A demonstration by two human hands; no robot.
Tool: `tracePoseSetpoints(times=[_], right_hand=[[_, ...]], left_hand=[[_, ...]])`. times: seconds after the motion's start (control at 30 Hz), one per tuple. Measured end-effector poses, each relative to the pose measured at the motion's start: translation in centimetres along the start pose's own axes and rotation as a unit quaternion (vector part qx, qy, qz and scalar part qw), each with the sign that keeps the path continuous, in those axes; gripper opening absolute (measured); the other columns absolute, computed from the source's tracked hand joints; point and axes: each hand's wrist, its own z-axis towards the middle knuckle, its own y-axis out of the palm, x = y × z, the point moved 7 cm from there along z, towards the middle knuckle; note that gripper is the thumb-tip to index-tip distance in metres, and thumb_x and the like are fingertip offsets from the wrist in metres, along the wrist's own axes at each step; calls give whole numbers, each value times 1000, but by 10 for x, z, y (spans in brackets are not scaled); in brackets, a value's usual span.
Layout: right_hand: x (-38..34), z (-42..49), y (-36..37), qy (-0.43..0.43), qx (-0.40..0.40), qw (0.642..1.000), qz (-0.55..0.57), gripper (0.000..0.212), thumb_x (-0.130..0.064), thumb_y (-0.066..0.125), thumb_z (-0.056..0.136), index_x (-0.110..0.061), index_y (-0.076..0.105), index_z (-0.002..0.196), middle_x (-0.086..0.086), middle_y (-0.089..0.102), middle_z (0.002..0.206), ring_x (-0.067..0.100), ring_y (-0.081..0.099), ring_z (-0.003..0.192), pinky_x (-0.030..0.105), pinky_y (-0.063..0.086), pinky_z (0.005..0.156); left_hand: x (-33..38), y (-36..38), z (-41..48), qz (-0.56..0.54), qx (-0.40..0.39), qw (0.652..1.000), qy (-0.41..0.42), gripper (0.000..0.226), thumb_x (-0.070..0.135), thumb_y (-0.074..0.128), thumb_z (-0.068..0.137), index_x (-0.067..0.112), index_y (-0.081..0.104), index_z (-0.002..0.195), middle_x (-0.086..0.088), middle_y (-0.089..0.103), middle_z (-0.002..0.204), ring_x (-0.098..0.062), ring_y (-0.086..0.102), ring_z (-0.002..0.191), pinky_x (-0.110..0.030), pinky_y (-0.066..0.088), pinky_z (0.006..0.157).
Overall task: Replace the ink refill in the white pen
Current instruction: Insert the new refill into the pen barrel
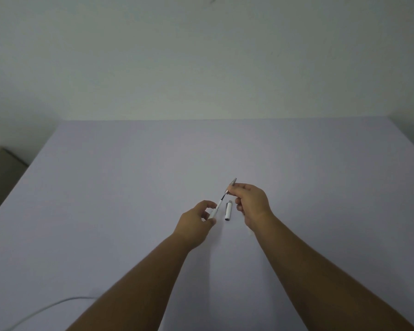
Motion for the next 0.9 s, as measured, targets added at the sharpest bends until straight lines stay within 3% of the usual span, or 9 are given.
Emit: tracePoseSetpoints(times=[0.17, 0.27, 0.4, 0.57, 0.67, 0.77, 0.9], right_hand=[[2, -4, 7, -17, -30, 998, -45, 3, -18, 71, 74, -18, 70, 76, -3, 63, 71, 15, 50, 64, 28, 42, 61], [4, -8, 13, -25, -54, 996, -71, 4, -17, 71, 73, -20, 69, 76, -2, 61, 71, 15, 50, 63, 28, 42, 58], [6, -13, 21, -22, -89, 993, -79, 13, -16, 69, 75, -24, 73, 84, -4, 62, 74, 14, 47, 60, 25, 41, 54], [3, -12, 21, -3, -123, 987, -104, 2, -22, 72, 76, -21, 72, 78, -4, 62, 72, 12, 46, 61, 24, 39, 53], [2, -10, 21, 12, -121, 984, -133, 20, -30, 74, 75, -14, 67, 84, -2, 58, 72, 12, 44, 57, 25, 38, 53], [1, -11, 25, 7, -135, 985, -109, 23, -33, 73, 77, -15, 70, 91, -4, 58, 73, 12, 42, 58, 25, 39, 55], [-3, -12, 25, -18, -129, 988, -79, 13, -32, 69, 81, -20, 71, 80, -5, 62, 76, 12, 42, 60, 24, 38, 58]], left_hand=[[2, -1, 0, -2, 8, 1000, -7, 24, 24, 58, 88, 39, 54, 105, 10, 54, 84, -9, 52, 64, -18, 42, 50], [3, -2, 0, -33, 22, 999, -17, 26, 23, 61, 87, 31, 54, 110, 8, 56, 86, -11, 54, 65, -22, 46, 55], [4, -5, 1, -45, 44, 998, -28, 12, 22, 65, 84, 21, 61, 96, 8, 58, 83, -13, 54, 69, -34, 52, 70], [6, -10, 1, -47, 55, 997, -28, 8, 23, 66, 83, 27, 60, 86, 13, 57, 79, -8, 54, 67, -23, 45, 61], [10, -11, -1, -27, 57, 998, -15, 9, 24, 67, 82, 29, 59, 83, 16, 57, 79, -1, 53, 69, -17, 40, 56], [13, -14, 0, -27, 62, 998, -14, 9, 25, 67, 82, 29, 60, 85, 17, 57, 79, 1, 54, 69, -16, 40, 56], [15, -18, 2, -28, 64, 997, -18, 9, 24, 68, 81, 26, 61, 86, 13, 58, 79, -3, 54, 67, -19, 41, 56]])
